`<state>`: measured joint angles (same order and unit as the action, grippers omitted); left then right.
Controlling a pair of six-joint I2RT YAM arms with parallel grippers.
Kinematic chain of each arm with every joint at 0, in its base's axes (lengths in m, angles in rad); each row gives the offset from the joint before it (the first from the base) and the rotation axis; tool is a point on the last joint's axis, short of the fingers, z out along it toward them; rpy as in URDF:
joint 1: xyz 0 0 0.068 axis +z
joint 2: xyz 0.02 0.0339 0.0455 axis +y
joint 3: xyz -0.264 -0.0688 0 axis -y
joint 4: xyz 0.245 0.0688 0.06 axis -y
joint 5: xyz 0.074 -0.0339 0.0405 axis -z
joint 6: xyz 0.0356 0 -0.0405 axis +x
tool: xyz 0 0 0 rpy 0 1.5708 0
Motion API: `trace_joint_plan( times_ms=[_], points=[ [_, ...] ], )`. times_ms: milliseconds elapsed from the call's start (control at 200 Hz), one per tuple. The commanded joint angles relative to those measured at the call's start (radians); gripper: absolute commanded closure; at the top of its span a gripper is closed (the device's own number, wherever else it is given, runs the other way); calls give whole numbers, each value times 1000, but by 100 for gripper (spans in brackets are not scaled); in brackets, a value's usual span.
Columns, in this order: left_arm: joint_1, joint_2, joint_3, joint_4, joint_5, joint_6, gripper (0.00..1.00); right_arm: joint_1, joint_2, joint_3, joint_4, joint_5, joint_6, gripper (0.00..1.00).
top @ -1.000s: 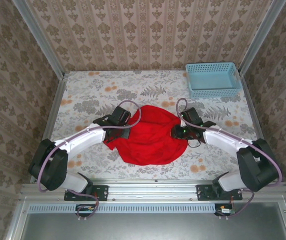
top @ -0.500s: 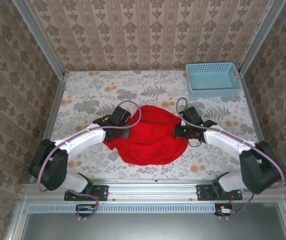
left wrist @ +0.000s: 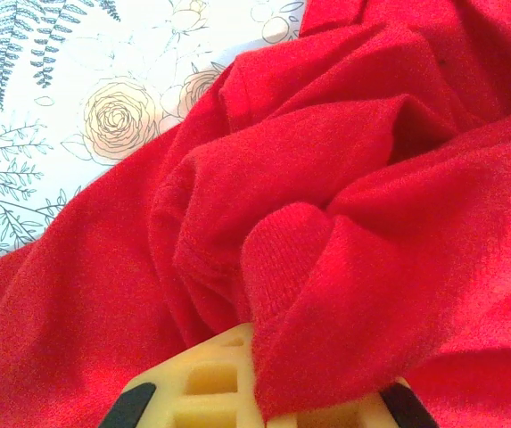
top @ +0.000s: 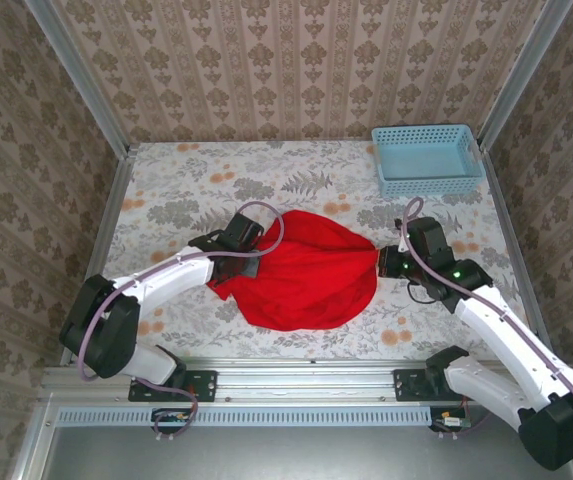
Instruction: Fold the inside-out t-shirt
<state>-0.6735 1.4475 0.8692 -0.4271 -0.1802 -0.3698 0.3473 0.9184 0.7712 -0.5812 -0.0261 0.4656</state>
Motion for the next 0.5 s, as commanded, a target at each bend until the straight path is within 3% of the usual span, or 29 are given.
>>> trace_joint_plan(
  times_ms=[0, 240, 495],
  points=[
    [-13, -8, 7, -17, -13, 2, 100, -34, -16, 83, -78, -24, -38, 100],
    [-84, -93, 5, 13, -34, 38, 100, -22, 17, 286, -83, -112, -54, 100],
    [-70, -186, -16, 52, 13, 29, 100, -19, 54, 149, -47, 15, -45, 100]
  ],
)
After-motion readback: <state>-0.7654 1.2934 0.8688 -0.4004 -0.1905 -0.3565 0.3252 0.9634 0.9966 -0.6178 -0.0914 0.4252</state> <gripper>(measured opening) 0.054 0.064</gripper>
